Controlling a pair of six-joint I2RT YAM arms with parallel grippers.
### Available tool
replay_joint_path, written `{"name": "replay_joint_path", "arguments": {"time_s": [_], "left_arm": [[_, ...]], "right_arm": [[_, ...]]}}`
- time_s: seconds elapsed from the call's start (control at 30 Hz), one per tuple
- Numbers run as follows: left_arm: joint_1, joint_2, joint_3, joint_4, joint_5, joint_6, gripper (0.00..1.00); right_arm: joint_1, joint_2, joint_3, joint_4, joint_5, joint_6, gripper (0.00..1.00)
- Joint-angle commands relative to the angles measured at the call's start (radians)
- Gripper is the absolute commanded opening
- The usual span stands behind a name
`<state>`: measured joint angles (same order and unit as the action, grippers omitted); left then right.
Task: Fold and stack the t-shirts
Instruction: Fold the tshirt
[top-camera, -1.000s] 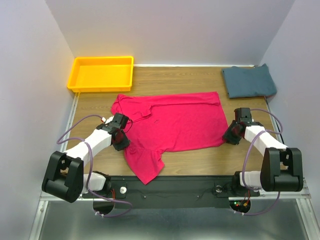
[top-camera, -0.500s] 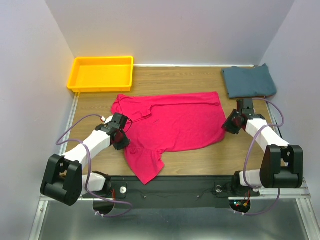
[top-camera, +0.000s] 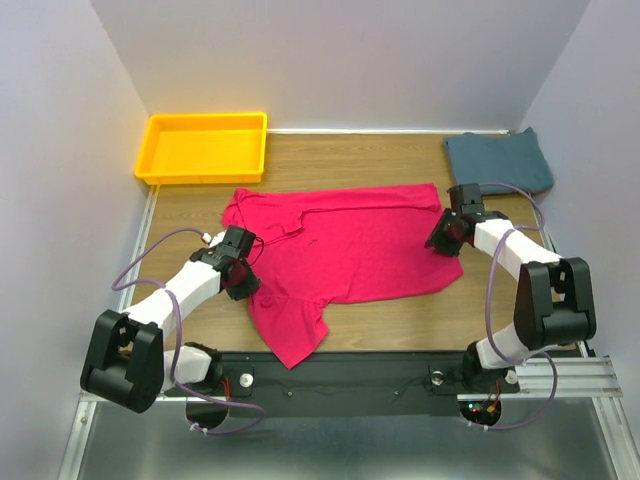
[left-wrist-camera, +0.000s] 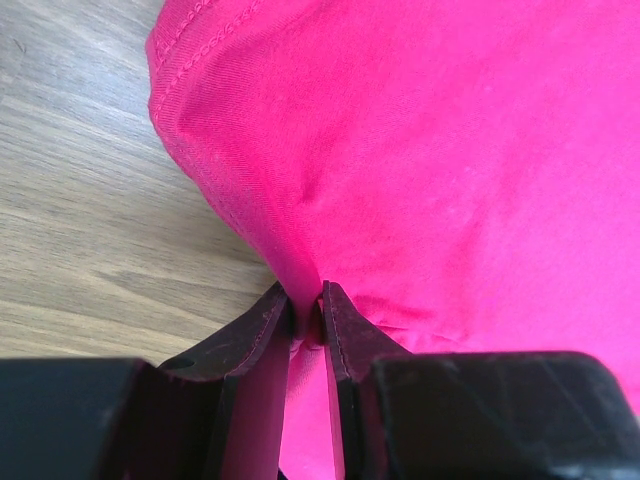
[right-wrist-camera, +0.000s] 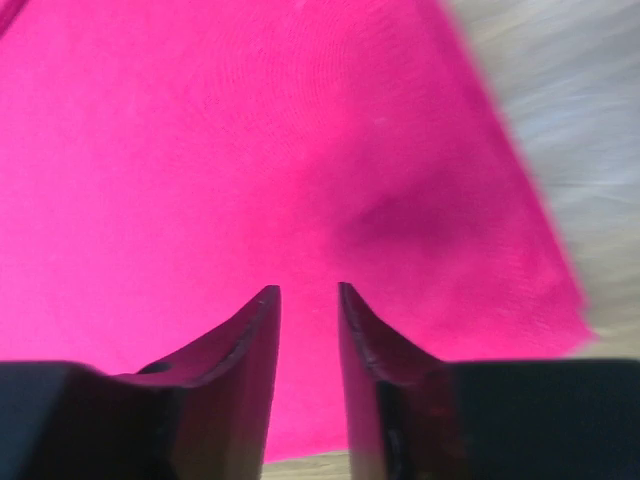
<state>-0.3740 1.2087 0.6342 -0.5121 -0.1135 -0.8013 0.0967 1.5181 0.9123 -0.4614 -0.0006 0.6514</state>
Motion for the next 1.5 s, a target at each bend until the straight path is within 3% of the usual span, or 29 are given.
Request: {"name": "replay_joint_path", "arguments": {"time_s": [0.0, 0.23, 0.4, 0.9, 1.47], "left_arm": [[-0.003, -0.034, -0.011, 0.004, -0.009, 0.007, 0.30], [-0.003, -0.038, -0.013, 0.007, -0.003, 0.010, 0.30], [-0.005, -0.044, -0.013, 0.011, -0.002, 0.010, 0.30], [-0.005, -0.054, -0.016, 0.011, 0.002, 0.008, 0.29], [-0.005, -0.063, -0.022, 0.017, 0.005, 0.001, 0.29]], "right_arm": [[-0.008, -0.078, 0.034, -0.057, 0.146, -0.012, 0.43], [-0.018, -0.177, -0.123, -0.102, 0.182, 0.014, 0.68], [-0.029, -0.243, -0.187, -0.100, 0.235, 0.043, 0.72], [-0.032, -0.217, -0.302, 0.107, 0.114, 0.120, 0.73], [-0.026, -0.211, -0.179, 0.116, 0.062, 0.117, 0.72]]}}
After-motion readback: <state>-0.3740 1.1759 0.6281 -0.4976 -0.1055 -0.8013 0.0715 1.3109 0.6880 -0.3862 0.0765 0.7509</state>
